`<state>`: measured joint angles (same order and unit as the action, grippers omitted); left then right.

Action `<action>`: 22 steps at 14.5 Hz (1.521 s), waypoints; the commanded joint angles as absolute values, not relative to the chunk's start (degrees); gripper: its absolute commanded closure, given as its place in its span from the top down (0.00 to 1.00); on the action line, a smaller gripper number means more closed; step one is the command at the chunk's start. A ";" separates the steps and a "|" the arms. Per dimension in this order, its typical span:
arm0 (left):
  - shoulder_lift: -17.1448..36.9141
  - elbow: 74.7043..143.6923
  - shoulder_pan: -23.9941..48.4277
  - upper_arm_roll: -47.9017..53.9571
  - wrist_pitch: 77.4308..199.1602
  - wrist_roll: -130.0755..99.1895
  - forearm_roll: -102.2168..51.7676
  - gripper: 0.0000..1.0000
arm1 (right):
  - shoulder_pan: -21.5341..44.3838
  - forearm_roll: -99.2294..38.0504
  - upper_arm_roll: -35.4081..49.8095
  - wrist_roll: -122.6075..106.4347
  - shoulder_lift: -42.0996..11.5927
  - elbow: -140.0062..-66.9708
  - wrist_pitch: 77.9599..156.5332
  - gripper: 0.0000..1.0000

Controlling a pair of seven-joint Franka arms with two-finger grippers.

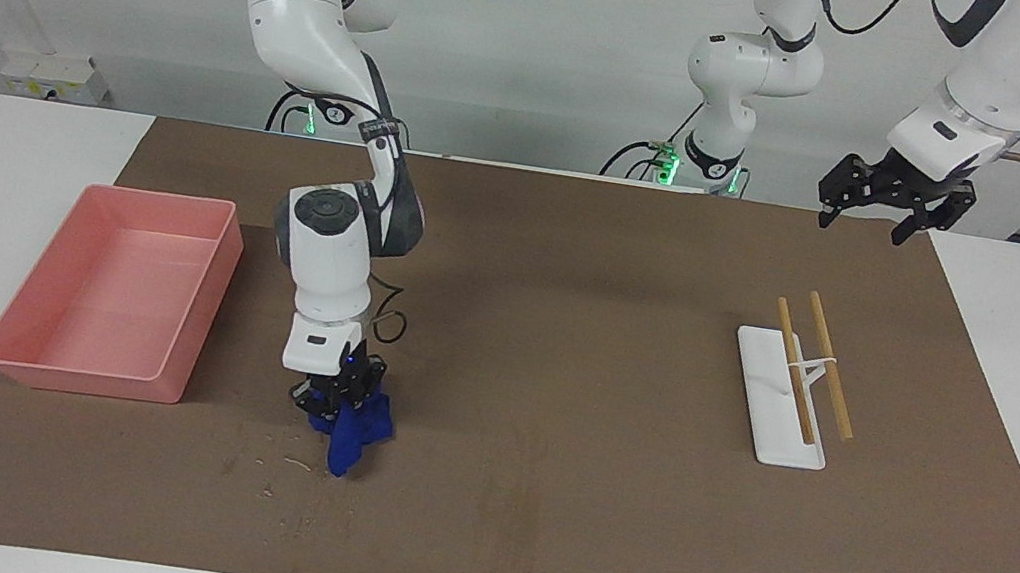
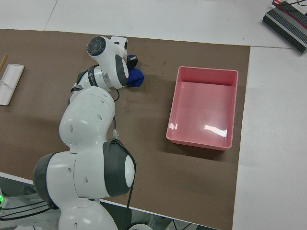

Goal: Wipe water with towel using both arms
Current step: 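Carry the cloth with the right gripper toward the pink bin, then lower the cloth into the pink bin and open the right gripper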

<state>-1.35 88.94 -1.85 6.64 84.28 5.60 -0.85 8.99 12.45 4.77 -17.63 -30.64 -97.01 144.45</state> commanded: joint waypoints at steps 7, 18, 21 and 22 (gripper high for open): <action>-2.55 90.09 -2.20 6.68 83.85 6.15 -1.05 1.00 | 5.38 10.02 5.62 -22.83 -13.03 -95.71 113.67 0.00; -2.55 90.09 -2.20 6.68 83.85 6.15 -1.05 1.00 | -14.76 9.84 5.54 -50.45 -3.87 -104.40 109.77 1.00; -2.55 90.09 -2.20 6.68 83.85 6.15 -1.05 1.00 | -16.34 9.84 5.54 -51.06 -3.78 -104.59 109.69 1.00; -2.55 90.09 -2.20 6.68 83.85 6.15 -1.05 1.00 | -16.43 9.76 5.54 -51.06 -3.69 -104.24 109.17 1.00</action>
<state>-1.35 88.94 -1.85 6.64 84.28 5.60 -0.85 -14.95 11.30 4.72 -49.68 -5.97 -102.27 108.57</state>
